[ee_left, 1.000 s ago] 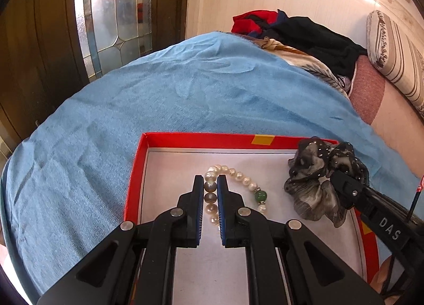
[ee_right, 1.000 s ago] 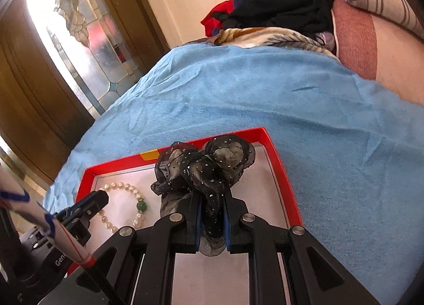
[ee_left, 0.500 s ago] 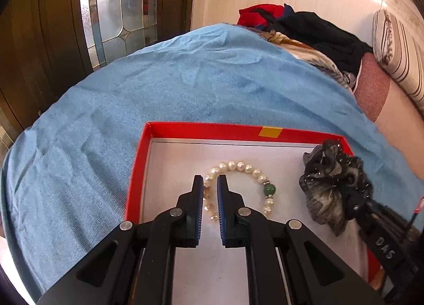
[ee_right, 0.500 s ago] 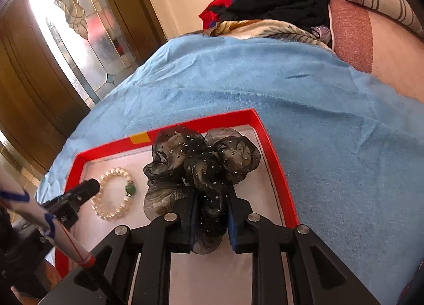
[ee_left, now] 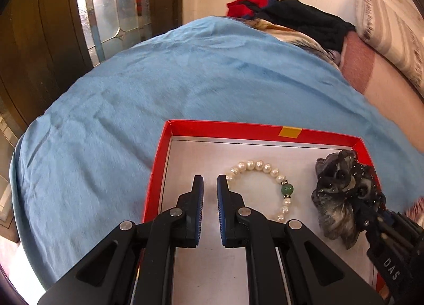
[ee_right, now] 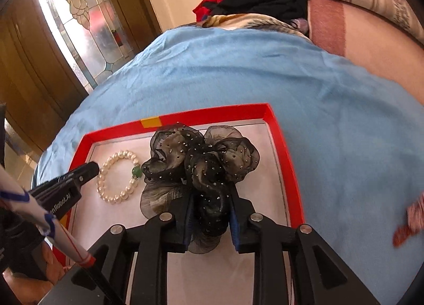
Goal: Organize jewelry
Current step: 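Lower the black sheer scrunchie into the red box and open the right tool, then grasp the cream polka-dot scrunchie with the left tool while the right tool reaches toward the leopard tie, then grasp the leopard-print hair tie with the right tool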
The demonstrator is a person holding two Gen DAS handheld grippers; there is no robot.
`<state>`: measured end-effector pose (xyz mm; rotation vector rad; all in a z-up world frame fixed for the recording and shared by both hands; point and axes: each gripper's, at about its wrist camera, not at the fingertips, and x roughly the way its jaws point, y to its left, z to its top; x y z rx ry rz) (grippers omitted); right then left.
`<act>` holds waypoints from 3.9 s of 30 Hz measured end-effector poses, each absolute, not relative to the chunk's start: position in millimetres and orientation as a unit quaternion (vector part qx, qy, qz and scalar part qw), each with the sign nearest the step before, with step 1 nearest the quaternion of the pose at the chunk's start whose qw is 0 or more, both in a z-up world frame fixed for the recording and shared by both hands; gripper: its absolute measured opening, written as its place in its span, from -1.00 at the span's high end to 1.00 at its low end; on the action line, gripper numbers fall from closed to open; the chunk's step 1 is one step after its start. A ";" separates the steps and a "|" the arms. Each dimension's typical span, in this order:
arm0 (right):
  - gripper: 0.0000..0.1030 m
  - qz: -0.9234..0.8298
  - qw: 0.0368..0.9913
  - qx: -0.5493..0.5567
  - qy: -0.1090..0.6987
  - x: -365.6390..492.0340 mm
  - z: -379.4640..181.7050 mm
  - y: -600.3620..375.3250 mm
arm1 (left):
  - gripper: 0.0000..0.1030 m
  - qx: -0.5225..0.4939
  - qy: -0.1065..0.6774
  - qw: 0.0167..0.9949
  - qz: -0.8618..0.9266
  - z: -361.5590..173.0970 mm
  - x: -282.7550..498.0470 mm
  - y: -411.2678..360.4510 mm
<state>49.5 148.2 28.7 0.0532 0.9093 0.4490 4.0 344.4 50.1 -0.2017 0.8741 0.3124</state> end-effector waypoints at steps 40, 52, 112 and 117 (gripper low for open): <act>-0.04 0.162 0.909 0.094 0.372 -79.1 106.0 -34.7 | 0.00 -0.048 0.330 0.943 -0.005 112.2 -83.5 166.9; -0.04 0.070 0.943 0.194 0.262 -86.0 134.0 -178.0 | -0.04 0.026 0.338 0.938 -0.071 120.2 -101.8 68.4; 0.05 -0.030 0.848 0.364 0.384 -16.7 34.7 -330.8 | 0.72 0.052 0.489 0.852 -0.178 14.7 1.8 -92.4; 0.47 0.027 0.876 0.292 0.384 -1.0 48.7 -294.3 | 0.75 0.060 0.484 0.857 -0.167 22.5 0.2 -72.2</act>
